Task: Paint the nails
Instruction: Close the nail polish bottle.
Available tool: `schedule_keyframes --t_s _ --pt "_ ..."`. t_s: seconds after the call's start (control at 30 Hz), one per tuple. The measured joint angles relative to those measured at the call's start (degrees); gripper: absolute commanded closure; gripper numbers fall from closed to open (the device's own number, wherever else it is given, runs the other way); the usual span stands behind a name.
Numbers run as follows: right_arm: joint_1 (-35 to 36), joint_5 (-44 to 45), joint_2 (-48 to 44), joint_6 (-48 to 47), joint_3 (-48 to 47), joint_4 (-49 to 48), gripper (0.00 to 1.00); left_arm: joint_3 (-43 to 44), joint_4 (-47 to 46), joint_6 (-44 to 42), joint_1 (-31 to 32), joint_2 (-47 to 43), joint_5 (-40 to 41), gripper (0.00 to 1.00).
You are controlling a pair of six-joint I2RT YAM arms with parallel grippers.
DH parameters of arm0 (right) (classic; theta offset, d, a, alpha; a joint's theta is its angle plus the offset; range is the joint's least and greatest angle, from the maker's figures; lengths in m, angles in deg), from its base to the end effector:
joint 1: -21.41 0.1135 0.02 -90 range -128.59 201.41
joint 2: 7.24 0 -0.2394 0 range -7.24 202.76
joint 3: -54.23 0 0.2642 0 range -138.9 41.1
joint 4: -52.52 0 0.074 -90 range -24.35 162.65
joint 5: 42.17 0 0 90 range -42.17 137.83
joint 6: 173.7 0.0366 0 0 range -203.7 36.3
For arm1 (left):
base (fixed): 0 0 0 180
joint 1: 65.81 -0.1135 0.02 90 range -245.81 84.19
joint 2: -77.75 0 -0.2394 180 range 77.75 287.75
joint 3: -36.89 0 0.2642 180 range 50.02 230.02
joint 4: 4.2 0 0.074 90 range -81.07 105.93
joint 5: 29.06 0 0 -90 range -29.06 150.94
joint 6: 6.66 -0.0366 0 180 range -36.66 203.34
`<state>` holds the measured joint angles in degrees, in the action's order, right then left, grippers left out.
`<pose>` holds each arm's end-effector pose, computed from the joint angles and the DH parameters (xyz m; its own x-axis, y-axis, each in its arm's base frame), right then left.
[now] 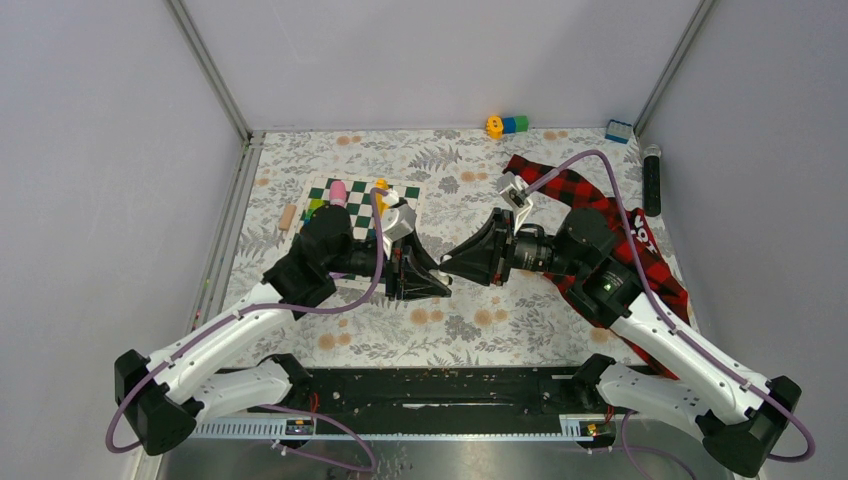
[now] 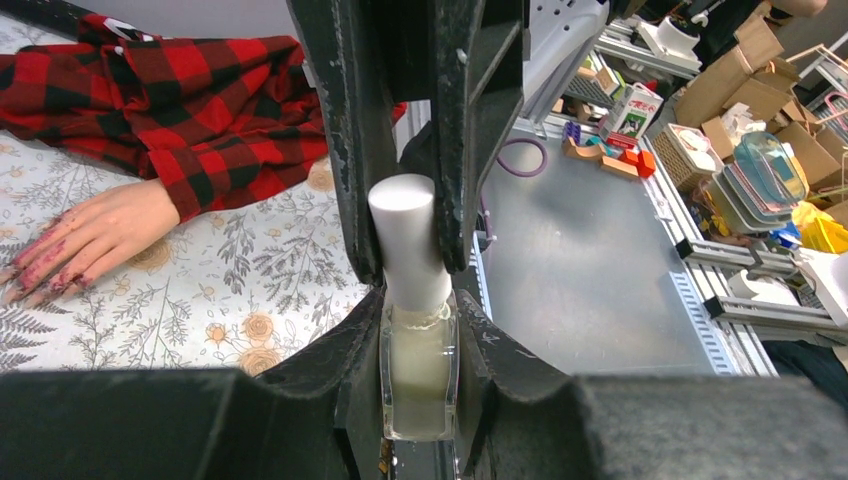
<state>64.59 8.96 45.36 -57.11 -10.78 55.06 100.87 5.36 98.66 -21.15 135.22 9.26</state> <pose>0.1546 0.1766 0.3780 -0.3285 0.1696 -0.9291 -0.9355 0.0769 0.3448 0.1579 -0.1964 0.3401 -0.2989 0.0650 -0.9521 0.9478 -0.0959 -0.3041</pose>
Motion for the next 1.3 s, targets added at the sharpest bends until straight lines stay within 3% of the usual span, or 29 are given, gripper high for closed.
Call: schedule_keyframes --t_s 0.73,1.3 --pt "1.14 5.14 2.58 1.55 1.29 -4.07 1.00 -3.65 -3.13 3.96 -3.02 -2.64 4.66 1.00" --pt "1.46 14.40 11.98 7.93 -1.38 1.95 1.00 -3.19 11.54 -1.81 -3.67 -2.62 21.22 1.00"
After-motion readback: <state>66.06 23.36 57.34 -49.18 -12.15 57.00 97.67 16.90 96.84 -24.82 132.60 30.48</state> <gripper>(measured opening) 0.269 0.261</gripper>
